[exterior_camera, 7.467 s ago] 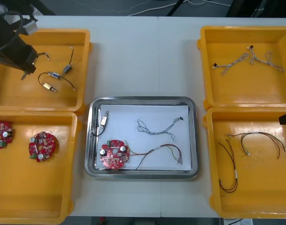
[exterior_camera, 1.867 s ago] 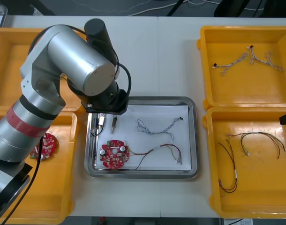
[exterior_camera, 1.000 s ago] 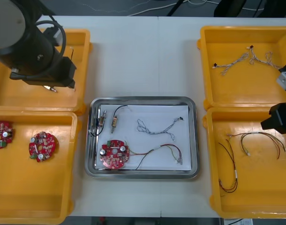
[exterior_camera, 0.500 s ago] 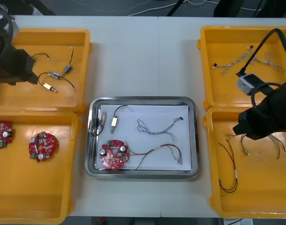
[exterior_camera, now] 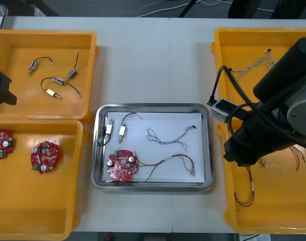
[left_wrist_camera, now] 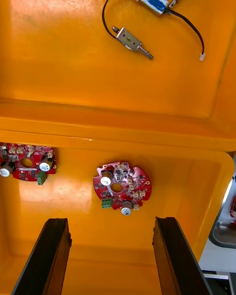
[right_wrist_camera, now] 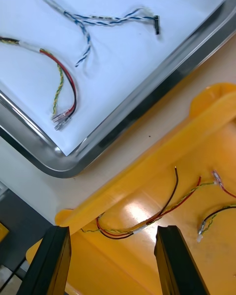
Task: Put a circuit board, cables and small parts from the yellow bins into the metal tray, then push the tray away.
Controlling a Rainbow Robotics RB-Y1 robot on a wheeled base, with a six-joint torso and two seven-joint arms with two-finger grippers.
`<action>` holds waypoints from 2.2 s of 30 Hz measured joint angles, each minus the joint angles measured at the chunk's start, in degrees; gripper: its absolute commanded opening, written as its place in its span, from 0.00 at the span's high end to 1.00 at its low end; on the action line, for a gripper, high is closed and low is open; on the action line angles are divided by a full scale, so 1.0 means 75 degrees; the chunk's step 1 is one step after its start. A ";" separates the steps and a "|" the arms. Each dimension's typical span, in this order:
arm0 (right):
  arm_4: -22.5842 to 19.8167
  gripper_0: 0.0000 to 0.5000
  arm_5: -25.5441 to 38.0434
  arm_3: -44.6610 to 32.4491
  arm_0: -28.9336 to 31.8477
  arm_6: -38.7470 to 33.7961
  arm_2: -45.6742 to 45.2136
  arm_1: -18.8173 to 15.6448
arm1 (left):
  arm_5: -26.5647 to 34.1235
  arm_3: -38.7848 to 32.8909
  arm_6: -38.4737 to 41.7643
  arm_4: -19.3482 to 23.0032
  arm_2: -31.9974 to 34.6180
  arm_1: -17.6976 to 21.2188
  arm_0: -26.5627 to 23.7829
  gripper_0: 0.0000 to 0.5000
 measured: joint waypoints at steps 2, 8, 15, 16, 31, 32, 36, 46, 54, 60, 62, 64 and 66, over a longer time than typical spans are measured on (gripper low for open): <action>0.0187 0.00 0.0000 -0.0044 -0.0243 0.0000 0.0465 0.0007 | -0.0108 -0.0042 -0.0052 0.0027 0.0201 0.0035 0.0212 0.00; 0.0667 0.00 0.0000 -0.0067 -0.0919 0.0001 0.1644 0.0263 | -0.0456 -0.0074 -0.0754 0.0030 0.0830 0.0038 0.0813 0.00; 0.1254 0.00 -0.0018 -0.0068 -0.1444 0.0021 0.2736 0.0777 | -0.0738 -0.0112 -0.1740 0.0032 0.1031 0.0040 0.1212 0.00; 0.1335 0.00 -0.0058 -0.0068 -0.1490 0.0031 0.2886 0.0842 | -0.0739 -0.0130 -0.1740 0.0033 0.1031 0.0041 0.1244 0.00; 0.1919 0.00 -0.1200 -0.0068 -0.1836 0.0774 0.4548 0.1229 | -0.0741 -0.0191 -0.1739 0.0043 0.1058 0.0041 0.1284 0.00; 0.1960 0.00 -0.1228 -0.0067 -0.1861 0.0883 0.4636 0.1247 | -0.0741 -0.0191 -0.1739 0.0043 0.1062 0.0041 0.1291 0.00; 0.2101 0.00 -0.1254 0.0022 -0.1993 0.1657 0.4959 0.1359 | -0.0741 -0.0194 -0.1738 0.0043 0.1067 0.0041 0.1344 0.00; 0.2552 0.00 -0.1350 0.0763 -0.2249 0.2082 0.5571 0.2003 | -0.0685 -0.0196 -0.1735 0.0043 0.1069 0.0041 0.1388 0.00; 0.2752 0.00 -0.1676 0.1485 -0.2291 0.2082 0.5939 0.2483 | -0.0596 -0.0199 -0.1734 0.0049 0.1073 0.0041 0.1390 0.00; 0.3046 0.00 -0.1899 0.1754 -0.2292 0.2082 0.6205 0.2667 | -0.0521 -0.0199 -0.1733 0.0089 0.1101 0.0041 0.1395 0.00; 0.3122 0.00 -0.1965 0.1823 -0.2292 0.2082 0.6281 0.2711 | -0.0521 -0.0199 -0.1733 0.0099 0.1103 0.0041 0.1397 0.00; 0.3261 0.00 -0.2044 0.1856 -0.2290 0.2081 0.6374 0.2739 | -0.0521 -0.0199 -0.1733 0.0107 0.1103 0.0041 0.1398 0.00; 0.3406 0.00 -0.2121 0.1864 -0.2280 0.2080 0.6465 0.2753 | -0.0520 -0.0199 -0.1733 0.0110 0.1103 0.0041 0.1400 0.00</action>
